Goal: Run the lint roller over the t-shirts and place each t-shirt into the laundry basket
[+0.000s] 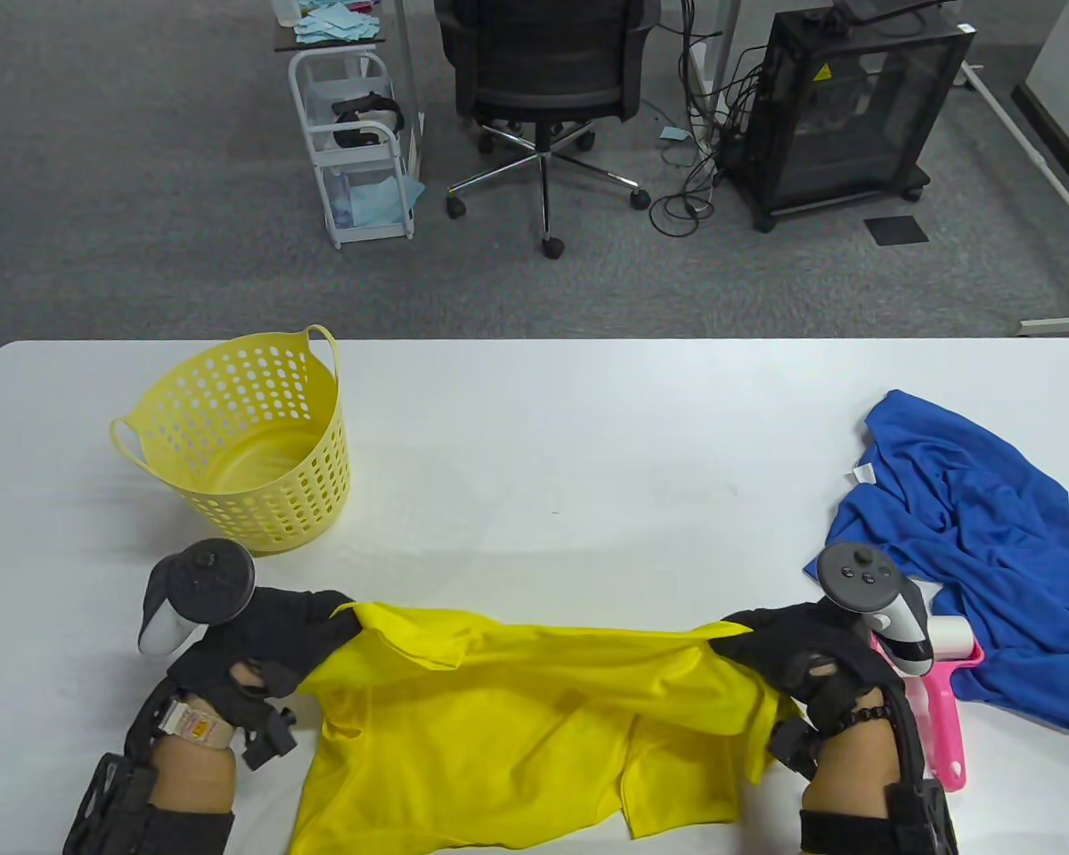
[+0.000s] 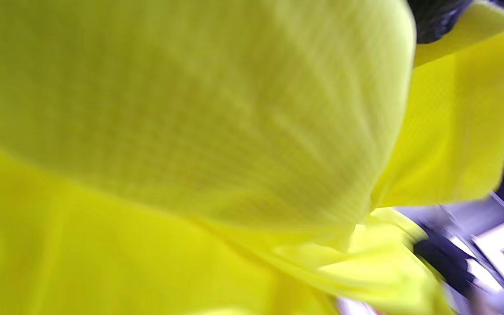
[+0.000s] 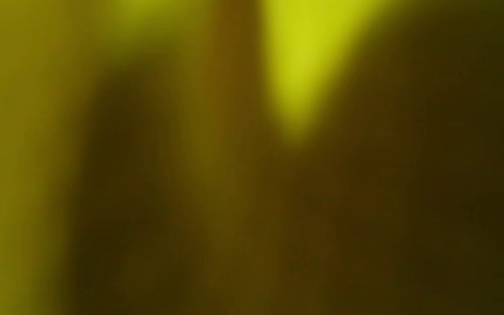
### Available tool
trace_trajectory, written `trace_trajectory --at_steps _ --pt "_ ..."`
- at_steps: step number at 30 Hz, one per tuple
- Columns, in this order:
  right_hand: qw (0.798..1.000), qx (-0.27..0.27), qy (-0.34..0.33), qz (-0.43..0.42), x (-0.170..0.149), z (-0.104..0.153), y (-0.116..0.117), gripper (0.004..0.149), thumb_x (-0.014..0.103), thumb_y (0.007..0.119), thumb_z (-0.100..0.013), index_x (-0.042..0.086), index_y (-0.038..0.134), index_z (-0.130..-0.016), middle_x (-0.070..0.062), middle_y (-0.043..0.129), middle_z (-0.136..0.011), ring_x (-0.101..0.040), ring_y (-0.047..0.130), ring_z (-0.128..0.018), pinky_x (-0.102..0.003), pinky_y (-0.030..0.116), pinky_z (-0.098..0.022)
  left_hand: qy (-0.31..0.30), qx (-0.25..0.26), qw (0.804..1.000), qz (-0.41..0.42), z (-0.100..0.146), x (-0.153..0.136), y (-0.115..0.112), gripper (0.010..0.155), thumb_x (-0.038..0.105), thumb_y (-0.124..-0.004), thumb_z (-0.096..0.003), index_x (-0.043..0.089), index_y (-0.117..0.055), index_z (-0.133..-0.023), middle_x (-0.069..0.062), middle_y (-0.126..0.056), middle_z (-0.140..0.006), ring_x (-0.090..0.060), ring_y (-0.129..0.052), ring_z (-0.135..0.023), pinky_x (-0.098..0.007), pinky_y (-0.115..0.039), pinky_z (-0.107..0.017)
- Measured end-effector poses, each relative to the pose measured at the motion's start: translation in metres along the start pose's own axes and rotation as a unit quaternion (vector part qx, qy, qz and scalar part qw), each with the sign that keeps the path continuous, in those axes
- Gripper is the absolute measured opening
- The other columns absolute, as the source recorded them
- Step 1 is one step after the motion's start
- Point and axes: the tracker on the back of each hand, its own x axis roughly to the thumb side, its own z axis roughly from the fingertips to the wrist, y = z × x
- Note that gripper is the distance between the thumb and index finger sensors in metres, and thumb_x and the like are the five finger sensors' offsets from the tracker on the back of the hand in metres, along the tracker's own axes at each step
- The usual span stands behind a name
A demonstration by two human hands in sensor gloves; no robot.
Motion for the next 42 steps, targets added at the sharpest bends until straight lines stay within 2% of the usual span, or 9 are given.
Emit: trace_trajectory --at_steps 6,9,11,14,20,26,30,36,42 --pt "0.98 -0.113 0.119 0.108 0.022 -0.015 -0.023 0.053 0.049 0.082 -0.045 0.013 0.085 -0.084 0.003 0.106 -0.031 -0.017 0.109 -0.015 -0.043 0.091 -0.036 0.144 0.136 0.978 -0.065 -0.046 -0.004 0.027 0.047 0.053 -0.07 -0.0537 0.019 -0.088 -0.08 0.01 -0.106 -0.034 -0.017 -0.115 -0.038 -0.048 -0.085 -0.05" --pt "0.896 -0.333 0.226 0.188 0.032 -0.032 -0.037 0.083 0.049 0.078 -0.046 0.015 0.031 -0.106 -0.015 0.065 -0.104 -0.043 0.07 -0.098 -0.065 0.048 -0.072 0.268 0.308 0.897 -0.17 -0.081 0.001 0.029 0.063 0.044 -0.072 -0.0487 0.01 -0.057 -0.099 -0.013 -0.087 -0.087 -0.046 -0.08 -0.09 -0.065 -0.061 -0.065" --pt "0.791 -0.485 0.169 0.334 0.047 -0.033 -0.025 0.089 0.048 0.081 -0.04 0.013 0.031 -0.104 -0.022 0.048 -0.111 -0.052 0.048 -0.104 -0.071 0.042 -0.07 0.247 0.358 0.834 -0.339 -0.091 0.02 0.021 0.063 0.045 -0.074 -0.0471 0.013 -0.059 -0.1 -0.01 -0.089 -0.088 -0.043 -0.085 -0.088 -0.063 -0.066 -0.064" --pt "0.729 -0.481 0.107 0.476 0.065 -0.039 0.002 0.081 0.051 0.073 -0.044 0.017 0.031 -0.104 -0.019 0.045 -0.113 -0.049 0.047 -0.105 -0.07 0.042 -0.069 0.176 0.319 0.788 -0.497 -0.106 0.043 -0.002 0.062 0.049 -0.071 -0.0479 0.02 -0.057 -0.101 -0.004 -0.085 -0.093 -0.038 -0.085 -0.091 -0.059 -0.068 -0.066" --pt "0.856 -0.233 0.128 0.444 0.052 -0.056 0.069 0.07 0.053 0.067 -0.047 0.02 0.046 -0.105 -0.02 0.062 -0.112 -0.051 0.062 -0.102 -0.072 0.047 -0.069 0.198 0.096 0.848 -0.482 -0.133 0.009 -0.059 0.068 0.061 -0.069 -0.044 0.022 -0.066 -0.1 -0.009 -0.086 -0.097 -0.044 -0.081 -0.095 -0.064 -0.061 -0.069" --pt "0.847 -0.082 0.292 0.436 -0.011 -0.052 0.065 0.075 0.062 0.062 -0.045 0.02 0.045 -0.105 -0.01 0.056 -0.112 -0.038 0.06 -0.104 -0.072 0.052 -0.068 0.362 -0.116 0.791 -0.479 -0.125 -0.058 -0.074 0.093 0.077 -0.06 -0.0366 0.023 -0.032 -0.107 -0.011 -0.045 -0.112 -0.045 -0.063 -0.097 -0.062 -0.058 -0.071" --pt "0.818 -0.156 0.35 0.429 -0.016 -0.037 0.035 0.062 0.063 0.063 -0.046 0.019 0.08 -0.087 -0.01 0.09 -0.087 -0.036 0.091 -0.081 -0.064 0.064 -0.065 0.325 -0.021 0.821 -0.47 -0.109 -0.039 -0.057 0.064 0.073 -0.064 -0.0406 0.027 -0.089 -0.078 0.0 -0.103 -0.067 -0.023 -0.112 -0.052 -0.049 -0.084 -0.054" --pt "0.792 -0.268 0.18 0.519 0.008 -0.045 0.061 0.061 0.059 0.068 -0.042 0.022 0.072 -0.091 -0.007 0.087 -0.091 -0.035 0.088 -0.085 -0.062 0.062 -0.067 0.27 0.182 0.789 -0.522 -0.106 -0.04 -0.062 0.05 0.061 -0.072 -0.0418 0.025 -0.095 -0.068 0.005 -0.108 -0.042 -0.015 -0.11 -0.029 -0.047 -0.085 -0.047" --pt "0.859 -0.071 0.207 0.463 -0.012 -0.073 0.095 0.068 0.052 0.061 -0.048 0.021 0.039 -0.104 -0.019 0.045 -0.112 -0.049 0.051 -0.102 -0.072 0.047 -0.069 0.247 0.214 0.798 -0.506 -0.117 -0.032 -0.055 0.045 0.045 -0.063 -0.0492 0.03 -0.068 -0.091 0.0 -0.082 -0.093 -0.03 -0.086 -0.086 -0.063 -0.056 -0.07"
